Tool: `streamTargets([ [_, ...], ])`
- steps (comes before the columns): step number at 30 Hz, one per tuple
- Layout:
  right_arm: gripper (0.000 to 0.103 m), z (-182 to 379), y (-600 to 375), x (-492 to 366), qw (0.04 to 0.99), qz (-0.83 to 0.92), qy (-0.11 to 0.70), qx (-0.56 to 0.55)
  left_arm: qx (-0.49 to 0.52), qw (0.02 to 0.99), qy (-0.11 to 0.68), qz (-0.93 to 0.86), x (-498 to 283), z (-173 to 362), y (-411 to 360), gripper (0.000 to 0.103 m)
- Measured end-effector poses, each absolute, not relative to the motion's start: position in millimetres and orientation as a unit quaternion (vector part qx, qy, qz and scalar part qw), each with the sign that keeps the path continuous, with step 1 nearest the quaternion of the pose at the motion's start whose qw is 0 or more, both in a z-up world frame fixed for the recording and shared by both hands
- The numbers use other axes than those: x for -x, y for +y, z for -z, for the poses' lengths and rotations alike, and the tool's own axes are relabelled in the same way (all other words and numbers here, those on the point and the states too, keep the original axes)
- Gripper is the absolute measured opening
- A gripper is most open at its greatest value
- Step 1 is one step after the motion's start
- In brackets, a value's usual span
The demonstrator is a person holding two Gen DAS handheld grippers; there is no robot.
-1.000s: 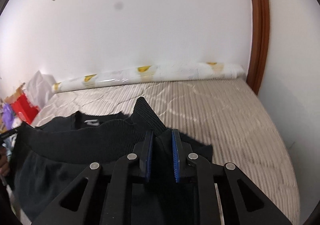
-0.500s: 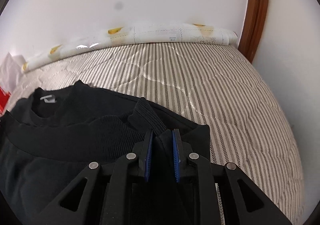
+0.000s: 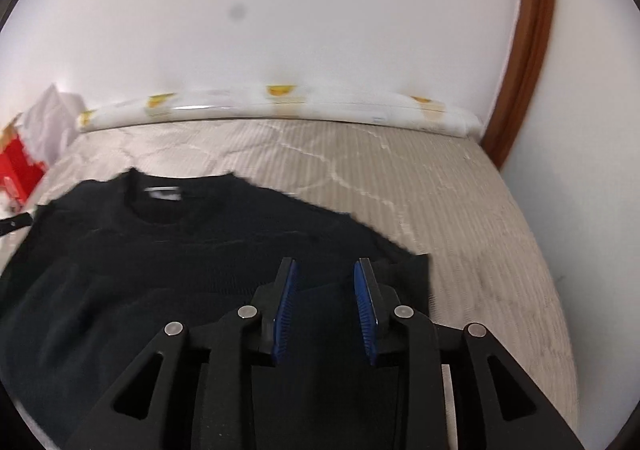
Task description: Fold small clothes
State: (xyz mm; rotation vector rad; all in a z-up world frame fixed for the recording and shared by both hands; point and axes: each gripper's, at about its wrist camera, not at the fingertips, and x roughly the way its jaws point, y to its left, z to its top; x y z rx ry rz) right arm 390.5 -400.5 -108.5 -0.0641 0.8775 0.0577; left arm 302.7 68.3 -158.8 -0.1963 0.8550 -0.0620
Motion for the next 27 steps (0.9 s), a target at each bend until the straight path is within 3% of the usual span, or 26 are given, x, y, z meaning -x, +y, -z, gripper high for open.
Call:
streamTargets([
  [9, 0.040, 112.0, -317.5, -367.0, 0.895, -0.096, 0.436, 0.026, 0.075, 0.912, 0.404, -0.003, -236.9, 144.5, 89.9, 0.051],
  [18, 0.040, 131.6, -272.2, -361.7, 0.888, -0.068, 0.454, 0.029, 0.072, 0.907, 0.416, -0.015, -194.1, 153.9, 123.4, 0.051],
  [23, 0.040, 141.3, -269.4, -358.9, 0.882, -0.026, 0.469, 0.031, 0.071, 0.909, 0.411, -0.003, -189.0, 162.2, 132.7, 0.056],
  [27, 0.040, 147.6, -273.3, -361.6, 0.878, -0.017, 0.478, 0.012, 0.022, 0.917, 0.399, 0.010, -188.4, 167.2, 125.1, 0.057],
])
